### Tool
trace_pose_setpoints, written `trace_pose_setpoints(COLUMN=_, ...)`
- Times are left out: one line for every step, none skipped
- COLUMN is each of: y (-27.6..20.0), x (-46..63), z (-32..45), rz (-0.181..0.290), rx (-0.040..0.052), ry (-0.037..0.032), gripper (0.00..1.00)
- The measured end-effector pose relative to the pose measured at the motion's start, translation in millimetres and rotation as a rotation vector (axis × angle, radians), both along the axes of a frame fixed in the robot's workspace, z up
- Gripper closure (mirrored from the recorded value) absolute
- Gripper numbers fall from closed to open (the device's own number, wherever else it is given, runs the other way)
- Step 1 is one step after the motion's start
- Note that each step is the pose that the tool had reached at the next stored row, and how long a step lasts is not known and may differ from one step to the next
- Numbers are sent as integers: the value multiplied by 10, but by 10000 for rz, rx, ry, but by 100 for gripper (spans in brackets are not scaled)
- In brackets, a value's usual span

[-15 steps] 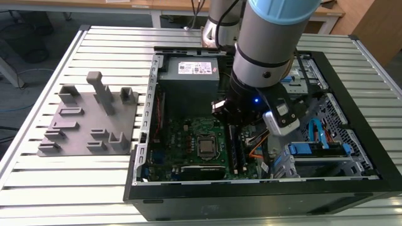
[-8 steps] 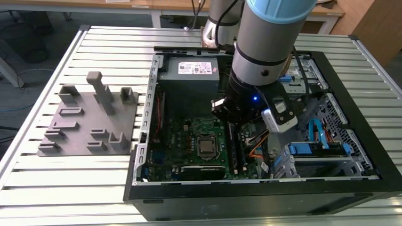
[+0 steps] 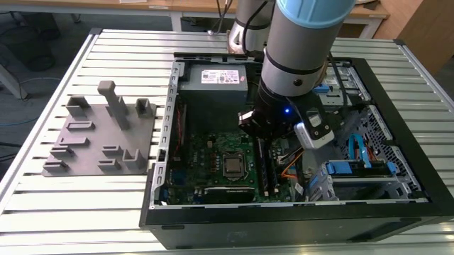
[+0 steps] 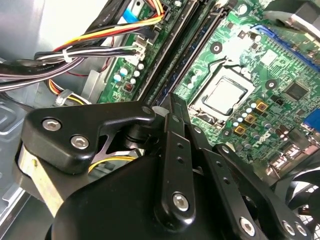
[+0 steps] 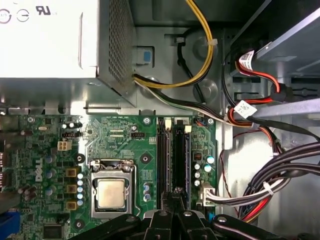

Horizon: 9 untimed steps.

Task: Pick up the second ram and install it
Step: 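Press down the second ram until it locks into place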

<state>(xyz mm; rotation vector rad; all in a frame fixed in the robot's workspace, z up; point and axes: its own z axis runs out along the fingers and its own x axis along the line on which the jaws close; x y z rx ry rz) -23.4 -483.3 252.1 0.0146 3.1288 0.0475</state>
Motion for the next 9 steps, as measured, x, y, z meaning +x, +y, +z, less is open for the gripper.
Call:
trace_pose_setpoints(y=7, x=0, z=-9, rz=-1, rx=-1, ry=0, gripper=89)
trace_pose_setpoints(y=14, x=0, z=-19, rz=-1, rx=-1, ry=0, gripper=89)
trace_pose_setpoints(y=23, x=0, z=-32, rz=-1, rx=-1, ry=1, gripper=89)
trace_pose_setpoints(y=32, x=0, z=-46, rz=-1, rx=-1, ry=1, gripper=89)
trace_pose_setpoints(y=40, x=0, z=-65, rz=0, rx=-1, ry=1, gripper=89)
trace_pose_setpoints(y=47, x=1, z=-83, rz=1, rx=-1, ry=1, gripper=89)
trace_pose_setpoints(y=53, x=0, z=-101, rz=0, rx=-1, ry=2, gripper=89)
trace_pose_setpoints(y=57, x=0, z=-119, rz=0, rx=-1, ry=2, gripper=89)
trace_pose_setpoints(y=61, x=0, z=-137, rz=0, rx=-1, ry=3, gripper=89)
